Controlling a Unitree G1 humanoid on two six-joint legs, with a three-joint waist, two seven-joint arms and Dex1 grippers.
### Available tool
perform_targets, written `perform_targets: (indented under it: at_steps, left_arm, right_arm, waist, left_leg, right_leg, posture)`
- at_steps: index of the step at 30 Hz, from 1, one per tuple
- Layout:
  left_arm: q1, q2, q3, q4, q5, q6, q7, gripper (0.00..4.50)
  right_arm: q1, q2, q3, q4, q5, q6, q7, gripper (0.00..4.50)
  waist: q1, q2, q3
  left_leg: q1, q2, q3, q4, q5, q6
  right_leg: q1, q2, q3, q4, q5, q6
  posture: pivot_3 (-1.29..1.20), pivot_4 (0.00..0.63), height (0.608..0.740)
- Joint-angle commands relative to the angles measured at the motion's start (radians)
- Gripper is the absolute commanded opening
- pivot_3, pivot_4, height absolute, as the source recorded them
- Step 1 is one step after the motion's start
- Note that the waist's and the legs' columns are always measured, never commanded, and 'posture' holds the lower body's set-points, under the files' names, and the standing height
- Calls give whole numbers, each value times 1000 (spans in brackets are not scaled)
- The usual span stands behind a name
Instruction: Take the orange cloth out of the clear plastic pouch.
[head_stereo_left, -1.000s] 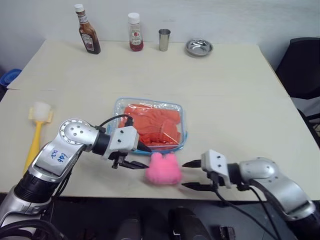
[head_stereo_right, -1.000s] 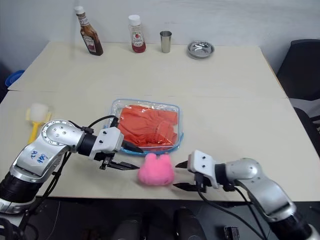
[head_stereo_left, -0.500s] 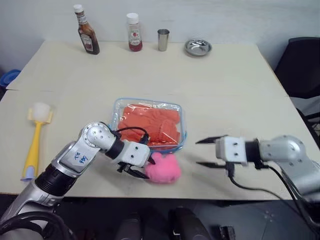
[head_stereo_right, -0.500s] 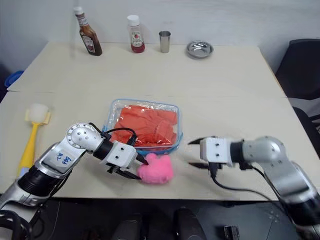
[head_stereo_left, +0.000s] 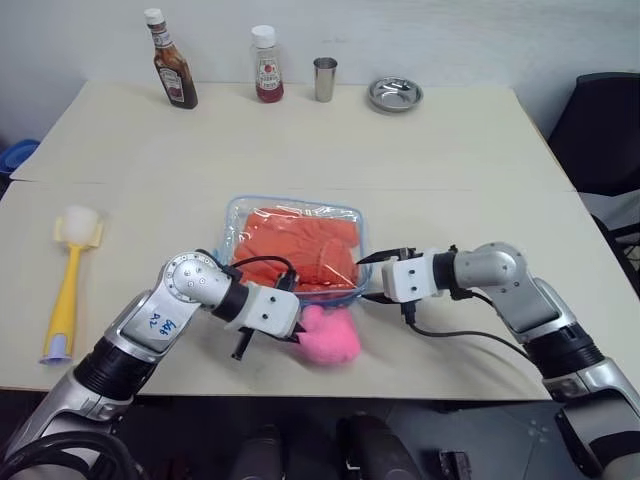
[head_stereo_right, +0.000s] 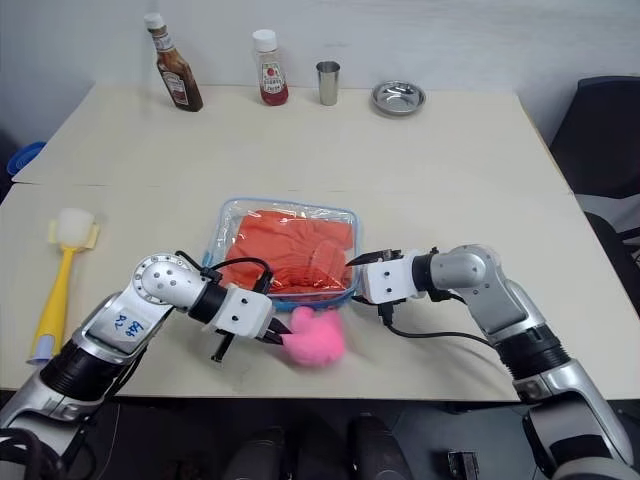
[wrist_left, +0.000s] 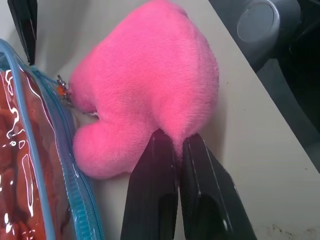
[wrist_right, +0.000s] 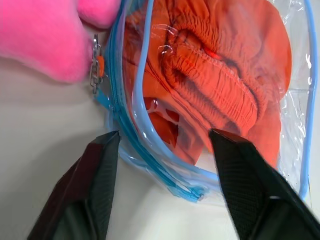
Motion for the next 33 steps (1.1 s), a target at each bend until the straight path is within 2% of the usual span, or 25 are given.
perform_targets:
  at_steps: [1, 5, 6, 12, 20, 24, 28, 30, 33]
  left_arm:
    - [24, 31, 22, -17, 19, -18, 10, 0]
    - [42, 54, 41, -10, 19, -34, 25, 0]
    - [47, 61, 49, -10, 16, -35, 28, 0]
    - [143, 152, 147, -30, -2, -40, 46, 0]
    - [384, 274, 403, -63, -51, 2, 120, 0]
    - [497, 323, 557, -3, -48, -15, 140, 0]
    - [576, 373, 718, 153, -50, -68, 127, 0]
    - [570, 374, 742, 205, -72, -75, 127, 0]
    - [506, 332, 699, 201, -116, -27, 148, 0]
  right_arm:
    - [-34, 7, -12, 15, 10, -44, 10, 1470]
    - [-47, 0, -8, 43, 7, -87, 31, 124]
    - [-49, -4, -9, 48, 7, -97, 36, 57]
    - [-61, -35, -29, 82, 1, -161, 44, 57]
    - [-65, -87, -48, 140, 45, -275, 69, 57]
    - [-48, -124, -56, 148, 73, -320, 93, 57]
    - [-26, -155, -68, 152, 135, -357, 133, 57]
    - [-7, -151, -71, 136, 179, -340, 157, 57]
    - [12, -132, -64, 114, 197, -331, 162, 57]
  waist:
    - [0, 0, 0]
    - [-3, 0, 0]
    - [-3, 0, 0]
    - [-11, 0, 0]
    - [-24, 1, 1]
    - [-24, 1, 1]
    - [-24, 2, 1]
    - [-23, 2, 1]
    - [-22, 2, 1]
  left_leg:
    - [0, 0, 0, 0, 0, 0]
    - [0, 0, 0, 0, 0, 0]
    - [0, 0, 0, 0, 0, 0]
    - [0, 1, 0, 0, 0, 0]
    - [1, 1, 0, -1, 0, 0]
    - [1, 2, 0, -2, 0, 0]
    - [1, 2, 0, -2, -3, 5]
    - [1, 2, 0, -2, -3, 6]
    - [0, 1, 0, -2, -3, 6]
  right_leg:
    - [0, 0, 0, 0, 0, 0]
    - [0, 0, 0, 0, 0, 0]
    - [0, 0, 0, 0, 0, 0]
    - [0, 0, 0, 0, 0, 0]
    - [0, 1, -1, 0, 0, 0]
    - [0, 1, -1, 0, 0, 0]
    - [0, 1, -1, 0, 0, 0]
    - [0, 1, -1, -1, 0, 0]
    - [0, 0, -2, -1, 0, 0]
  posture:
    - [0, 150, 740]
    - [0, 150, 740]
    - [0, 150, 740]
    - [0, 150, 740]
    - [0, 150, 740]
    - [0, 150, 740]
    - [0, 150, 740]
    - [0, 150, 740]
    - [0, 150, 740]
